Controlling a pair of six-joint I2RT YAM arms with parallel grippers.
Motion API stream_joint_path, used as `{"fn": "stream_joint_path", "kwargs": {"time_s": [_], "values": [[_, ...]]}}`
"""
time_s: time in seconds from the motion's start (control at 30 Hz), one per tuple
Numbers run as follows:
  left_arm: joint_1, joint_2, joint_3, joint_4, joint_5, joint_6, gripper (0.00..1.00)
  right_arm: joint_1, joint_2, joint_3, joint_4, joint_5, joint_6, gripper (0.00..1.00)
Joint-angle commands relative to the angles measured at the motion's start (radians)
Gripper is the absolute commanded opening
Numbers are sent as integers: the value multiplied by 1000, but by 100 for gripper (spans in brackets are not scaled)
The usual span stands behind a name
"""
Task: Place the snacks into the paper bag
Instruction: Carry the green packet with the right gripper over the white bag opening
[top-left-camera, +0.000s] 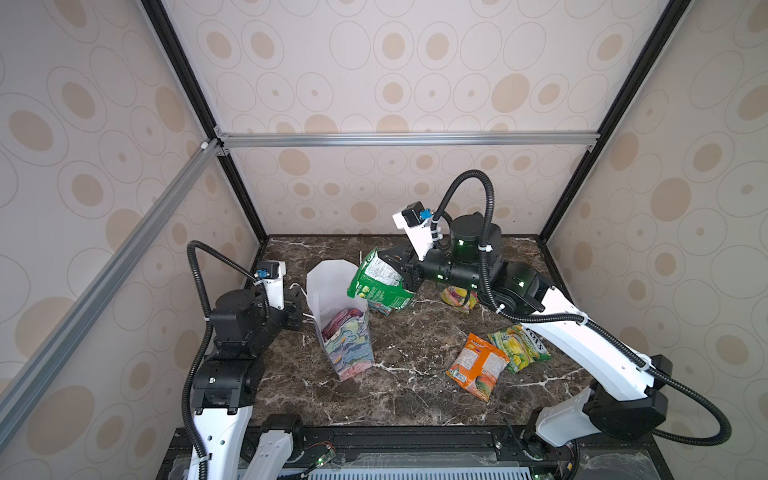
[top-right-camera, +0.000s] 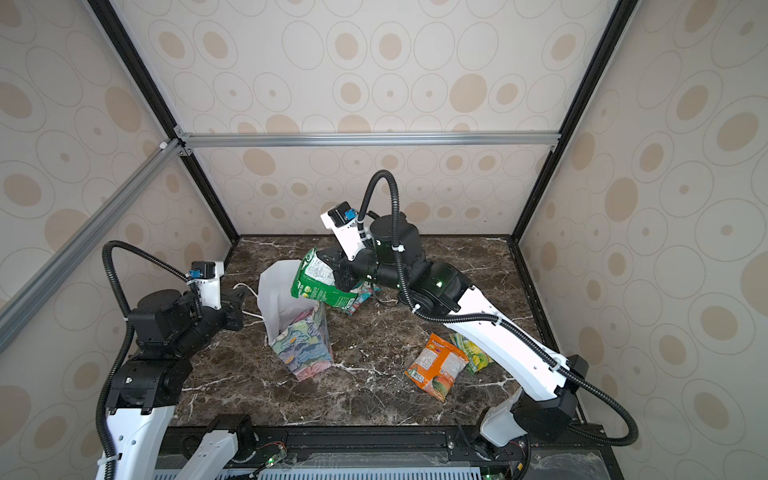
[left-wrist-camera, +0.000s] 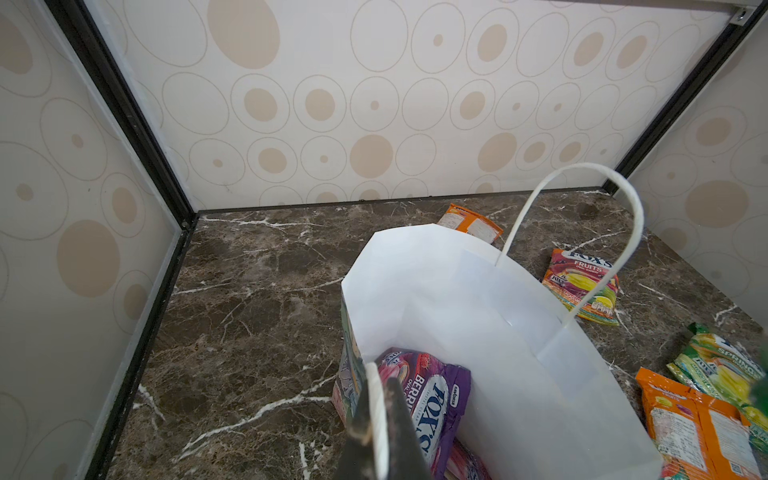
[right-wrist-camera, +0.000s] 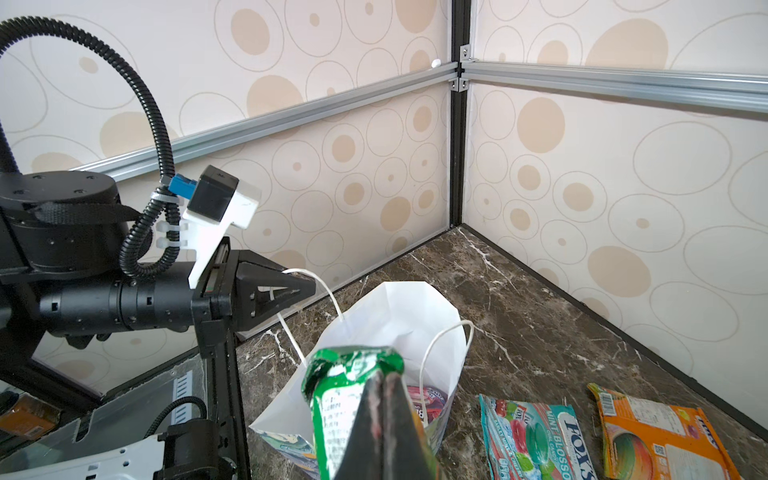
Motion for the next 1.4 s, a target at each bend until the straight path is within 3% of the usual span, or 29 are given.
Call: {"fn": "stream_joint_path", "kwargs": {"time_s": [0.0,0.37,0.67,1.17,1.37], "values": [[-6,-10,1,18,6,2,1,27,26,77,24,-21,-12,0],[-6,-11,-2,18,12,1,1,108,194,287,15,-14,-18,0],[-7,-16,6,11,8,-1,0,117,320,355,65,1,30,0],[-13,-19,3,12,-9,1,0,131,378,331,-7,169,-22,0],[-15,-15,4,10,-13,1,0,178,434,398,-114,337,-96,0]]}}
